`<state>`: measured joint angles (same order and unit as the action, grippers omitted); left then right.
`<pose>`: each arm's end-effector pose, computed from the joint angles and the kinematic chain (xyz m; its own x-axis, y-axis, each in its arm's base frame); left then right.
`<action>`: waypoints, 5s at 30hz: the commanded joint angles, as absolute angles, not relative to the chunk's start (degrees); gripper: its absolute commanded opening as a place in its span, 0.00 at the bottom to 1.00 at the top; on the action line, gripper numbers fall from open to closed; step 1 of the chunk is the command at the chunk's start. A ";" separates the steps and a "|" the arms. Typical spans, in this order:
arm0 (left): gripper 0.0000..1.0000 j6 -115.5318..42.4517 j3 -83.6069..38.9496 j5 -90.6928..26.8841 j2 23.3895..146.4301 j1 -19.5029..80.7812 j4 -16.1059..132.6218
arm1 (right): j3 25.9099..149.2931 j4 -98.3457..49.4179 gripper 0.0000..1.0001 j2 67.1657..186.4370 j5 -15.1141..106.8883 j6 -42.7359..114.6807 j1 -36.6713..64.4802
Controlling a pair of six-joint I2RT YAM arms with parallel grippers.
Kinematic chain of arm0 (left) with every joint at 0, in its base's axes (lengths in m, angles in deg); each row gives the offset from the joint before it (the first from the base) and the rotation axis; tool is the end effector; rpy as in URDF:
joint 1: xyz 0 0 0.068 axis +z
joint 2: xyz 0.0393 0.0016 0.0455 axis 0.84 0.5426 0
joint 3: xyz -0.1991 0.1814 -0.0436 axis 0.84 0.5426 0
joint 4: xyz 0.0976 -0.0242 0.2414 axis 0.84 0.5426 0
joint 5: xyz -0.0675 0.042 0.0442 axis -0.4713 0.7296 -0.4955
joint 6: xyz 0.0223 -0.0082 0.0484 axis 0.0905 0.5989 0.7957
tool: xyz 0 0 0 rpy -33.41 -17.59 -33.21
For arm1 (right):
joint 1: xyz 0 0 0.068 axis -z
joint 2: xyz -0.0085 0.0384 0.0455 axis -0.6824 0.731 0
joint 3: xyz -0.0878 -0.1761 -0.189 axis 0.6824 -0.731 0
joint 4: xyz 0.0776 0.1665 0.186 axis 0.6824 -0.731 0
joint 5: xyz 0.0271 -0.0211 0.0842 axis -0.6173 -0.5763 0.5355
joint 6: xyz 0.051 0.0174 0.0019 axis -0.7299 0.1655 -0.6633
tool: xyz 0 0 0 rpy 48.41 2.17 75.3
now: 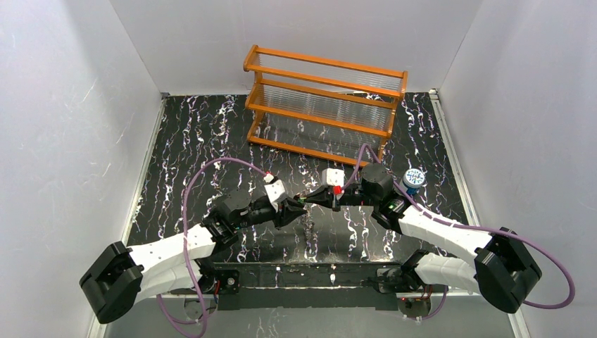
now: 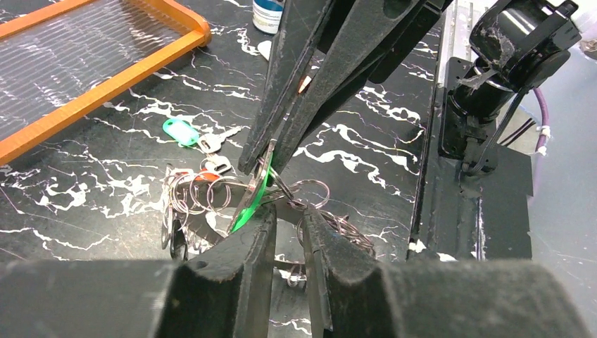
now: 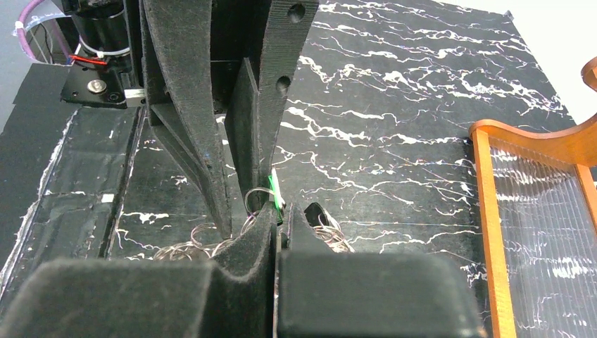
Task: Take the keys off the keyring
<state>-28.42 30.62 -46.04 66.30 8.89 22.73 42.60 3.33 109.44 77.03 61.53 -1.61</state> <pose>0.1318 -0.1681 0.2328 -0.0562 -0.0206 -0.9982 0.9418 0.3307 -0.0599 0.1569 0.1861 0.2564 0.2493 -0.1058 -0.9626 -0.9620 0.0874 -0.2587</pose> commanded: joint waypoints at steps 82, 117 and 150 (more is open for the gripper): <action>0.04 -26.83 27.31 -41.01 66.75 8.71 15.34 | 43.79 5.95 0.01 107.22 79.07 57.89 -1.70; 0.00 -40.50 25.88 -34.04 66.73 8.66 14.84 | 35.35 3.87 0.01 95.99 63.76 57.09 -2.12; 0.00 -81.50 30.45 9.21 67.06 -1.52 9.48 | 26.05 48.31 0.01 115.72 26.94 73.18 -26.00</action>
